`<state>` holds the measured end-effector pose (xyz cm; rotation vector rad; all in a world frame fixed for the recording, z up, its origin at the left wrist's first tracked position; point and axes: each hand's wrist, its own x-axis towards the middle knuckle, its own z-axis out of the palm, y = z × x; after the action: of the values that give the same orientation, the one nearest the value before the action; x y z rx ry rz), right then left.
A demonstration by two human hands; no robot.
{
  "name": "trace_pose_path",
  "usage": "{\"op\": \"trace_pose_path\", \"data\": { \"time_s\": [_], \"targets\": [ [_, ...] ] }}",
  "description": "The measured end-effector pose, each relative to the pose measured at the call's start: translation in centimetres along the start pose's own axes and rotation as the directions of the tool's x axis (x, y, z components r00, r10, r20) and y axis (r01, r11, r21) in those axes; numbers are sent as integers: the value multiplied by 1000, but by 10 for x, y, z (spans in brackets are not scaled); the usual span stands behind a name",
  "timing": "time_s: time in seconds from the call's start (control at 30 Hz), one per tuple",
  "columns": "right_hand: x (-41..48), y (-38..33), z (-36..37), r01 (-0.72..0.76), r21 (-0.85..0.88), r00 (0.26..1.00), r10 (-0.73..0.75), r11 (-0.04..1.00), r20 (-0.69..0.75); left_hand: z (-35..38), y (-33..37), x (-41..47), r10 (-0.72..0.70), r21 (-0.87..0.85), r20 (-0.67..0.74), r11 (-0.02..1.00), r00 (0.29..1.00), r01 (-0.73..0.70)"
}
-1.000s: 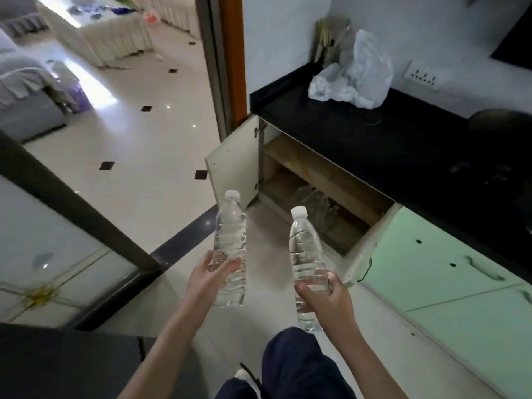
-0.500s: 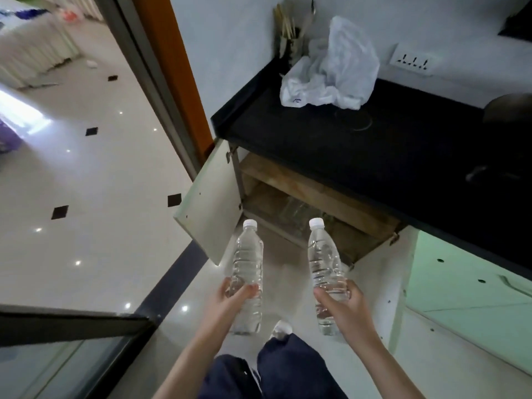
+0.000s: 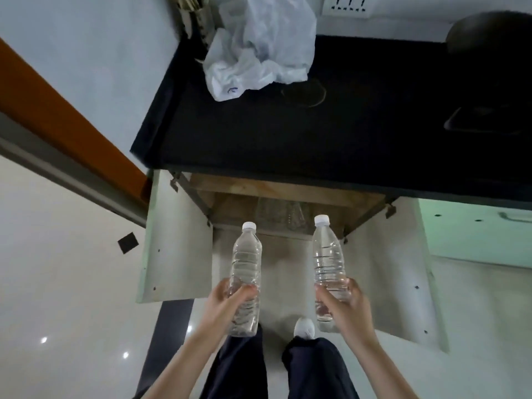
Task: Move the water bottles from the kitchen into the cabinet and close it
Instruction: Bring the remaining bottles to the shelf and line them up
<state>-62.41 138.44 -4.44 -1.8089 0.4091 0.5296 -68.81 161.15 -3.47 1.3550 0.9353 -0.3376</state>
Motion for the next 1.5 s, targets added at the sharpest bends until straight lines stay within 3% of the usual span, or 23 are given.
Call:
{"op": "trace_pose_path", "data": {
  "time_s": [0.2, 0.33, 0.5, 0.6, 0.7, 0.77, 0.87, 1.07, 1.17, 1.33, 1.5],
  "targets": [
    [60, 55, 40, -101, -3, 993, 100, 995, -55, -5, -23, 100, -66, 181, 51, 982, 996, 56],
    [121, 102, 55, -130, -32, 989, 127, 991, -77, 9, -52, 176, -72, 231, 15, 971, 997, 67],
    [214, 180, 70, -149, -17, 977, 144, 989, -157, 32, -107, 281, -74, 170, 22, 983, 997, 70],
    [274, 229, 82, -141, 68, 974, 151, 988, -171, 44, -145, 352, 0, 161, 9, 987, 1000, -1],
    [339, 281, 91, -111, 74, 980, 121, 991, -160, 58, -177, 423, 7, 106, 76, 994, 997, -15],
    [385, 313, 96, -94, 35, 975, 99, 995, -197, 68, -192, 467, 57, 99, 106, 993, 993, -68],
    [451, 346, 103, -43, -21, 966, 37, 999, -258, 86, -202, 523, 242, 144, 63, 958, 968, -248],
    [562, 392, 118, 226, -43, 929, -228, 973, -291, 104, -223, 624, 474, 54, 164, 871, 865, -488],
    [590, 409, 124, 282, -79, 928, -293, 956, -230, 115, -233, 653, 487, -11, 204, 869, 849, -495],
    [600, 404, 119, 263, -63, 934, -271, 963, -232, 122, -238, 647, 504, -61, 203, 862, 840, -503],
    [620, 411, 121, 209, -210, 945, -252, 955, -207, 121, -239, 653, 507, -22, 194, 858, 840, -513]
  ]
}}
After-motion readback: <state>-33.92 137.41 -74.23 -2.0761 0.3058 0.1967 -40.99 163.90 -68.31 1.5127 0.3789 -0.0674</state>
